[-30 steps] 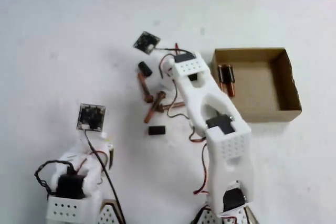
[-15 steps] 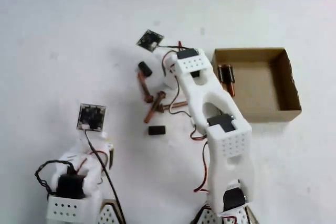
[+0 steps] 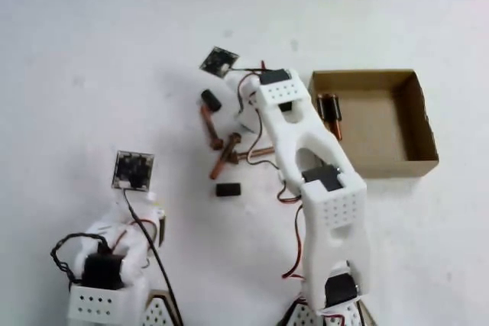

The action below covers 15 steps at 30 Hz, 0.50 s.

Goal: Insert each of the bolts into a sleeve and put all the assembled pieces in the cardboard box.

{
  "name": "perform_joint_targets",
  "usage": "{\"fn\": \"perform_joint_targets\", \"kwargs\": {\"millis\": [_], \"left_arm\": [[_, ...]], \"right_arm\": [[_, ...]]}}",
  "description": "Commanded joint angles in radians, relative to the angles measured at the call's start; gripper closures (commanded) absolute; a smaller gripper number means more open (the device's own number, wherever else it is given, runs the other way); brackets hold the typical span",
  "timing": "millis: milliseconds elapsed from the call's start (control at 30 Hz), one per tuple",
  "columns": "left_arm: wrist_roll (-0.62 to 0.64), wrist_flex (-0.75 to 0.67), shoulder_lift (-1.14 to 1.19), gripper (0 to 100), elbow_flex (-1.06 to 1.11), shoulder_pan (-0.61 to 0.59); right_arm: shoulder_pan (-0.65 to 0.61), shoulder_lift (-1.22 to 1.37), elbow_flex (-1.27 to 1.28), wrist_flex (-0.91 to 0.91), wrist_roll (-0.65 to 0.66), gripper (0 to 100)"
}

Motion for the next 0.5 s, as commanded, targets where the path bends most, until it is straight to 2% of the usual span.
{"fn": "perform_joint_targets", "kwargs": {"millis": [0, 200, 467], "left_arm": [[-0.005, 0.011, -0.005, 98, -0.002, -0.007], [-0.005, 0.012, -0.005, 98, -0.002, -0.007], [-0.005, 0.012, -0.005, 98, -0.002, -0.007]], "right_arm": [[0.007, -0.019, -0.040, 0.015, 0.011, 98.2], [0.025, -0.162, -0.040, 0.110, 0.009, 98.1], [0.044, -0.361, -0.038, 0.344, 0.009, 98.1]]}}
